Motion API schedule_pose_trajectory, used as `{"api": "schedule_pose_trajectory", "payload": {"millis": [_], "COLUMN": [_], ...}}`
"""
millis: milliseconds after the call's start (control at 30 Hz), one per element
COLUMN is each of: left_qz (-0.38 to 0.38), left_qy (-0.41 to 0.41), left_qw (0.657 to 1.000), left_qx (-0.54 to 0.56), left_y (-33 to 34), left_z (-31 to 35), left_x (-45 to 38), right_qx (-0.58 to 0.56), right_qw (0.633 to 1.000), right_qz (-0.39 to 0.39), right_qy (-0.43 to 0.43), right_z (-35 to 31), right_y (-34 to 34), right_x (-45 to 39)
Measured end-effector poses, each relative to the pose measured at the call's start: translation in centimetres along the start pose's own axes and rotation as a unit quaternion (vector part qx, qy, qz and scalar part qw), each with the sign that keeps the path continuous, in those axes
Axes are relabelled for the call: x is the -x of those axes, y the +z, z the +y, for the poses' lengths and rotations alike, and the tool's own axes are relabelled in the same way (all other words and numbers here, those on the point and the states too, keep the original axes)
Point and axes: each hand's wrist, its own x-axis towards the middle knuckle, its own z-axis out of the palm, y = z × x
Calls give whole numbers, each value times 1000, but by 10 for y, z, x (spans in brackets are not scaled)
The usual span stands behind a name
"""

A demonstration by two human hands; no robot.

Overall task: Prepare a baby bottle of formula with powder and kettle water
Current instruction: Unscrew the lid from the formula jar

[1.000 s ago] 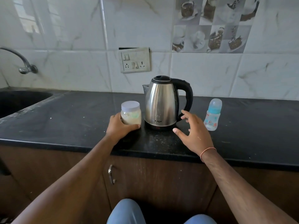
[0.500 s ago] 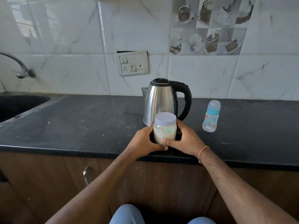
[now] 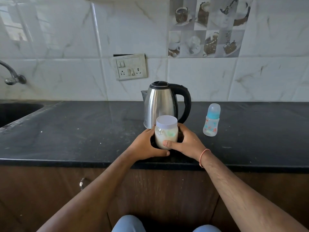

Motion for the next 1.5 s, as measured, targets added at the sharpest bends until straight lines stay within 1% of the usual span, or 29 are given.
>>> {"api": "schedule_pose_trajectory", "payload": {"millis": [33, 100, 200, 267, 333, 433, 500, 667, 767, 833, 900, 1000, 1033, 1067, 1167, 1233, 1300, 1400, 1433, 1500], "left_qz": [-6, 0, 55, 80, 70, -7, -50, -78, -67, -47, -8, 67, 71, 60, -7, -23, 3, 61, 63, 28], "left_qy": [-1, -12, -29, -24, -13, -5, -10, -18, -12, -11, -11, -32, -41, -44, -26, -12, -5, -5, -7, 0], "left_qw": [1000, 996, 971, 959, 964, 980, 983, 985, 985, 989, 995, 996, 995, 994, 987, 984, 983, 988, 989, 990], "left_qx": [18, 87, 229, 272, 257, 198, 174, 154, 160, 137, 100, 49, 58, 85, 160, 178, 182, 143, 134, 138], "left_y": [-2, -7, -8, -11, -20, -38, -42, -32, -24, -21, -15, -4, -3, -5, -24, -33, -34, -27, -24, -20], "left_z": [-1, -3, -4, -1, 5, 21, 29, 33, 30, 31, 32, 37, 37, 35, 22, 14, 11, 15, 19, 25], "left_x": [-1, 0, 2, -1, -11, -30, -42, -52, -48, -45, -42, -38, -38, -37, -33, -28, -27, -33, -34, -36], "right_qx": [1, 3, -1, -5, -10, -19, -35, -63, -71, -69, -60, -48, -49, -53, -66, -73, -76, -77, -78, -82], "right_qw": [1000, 1000, 1000, 1000, 1000, 1000, 999, 998, 997, 997, 998, 999, 999, 998, 998, 997, 997, 997, 997, 996], "right_qz": [0, 2, 3, 0, -4, -18, -21, -24, -20, -16, -9, 16, 19, 18, 5, -4, -14, -23, -25, -27], "right_qy": [0, -2, -1, 2, 2, 4, -2, -4, 0, 2, 1, -5, -6, -5, -2, -1, -4, -4, -3, -2], "right_z": [0, -1, 2, 4, 4, 3, 1, 1, 2, -1, -5, -9, -10, -10, -7, -6, -5, -4, -3, -4], "right_y": [0, 0, -1, -1, -1, -2, -2, -1, -1, 1, 5, 11, 11, 12, 10, 9, 8, 8, 8, 7], "right_x": [0, 1, 0, -1, -1, -2, -3, -5, -6, -5, -4, -2, -2, -2, -4, -5, -6, -7, -7, -7]}}
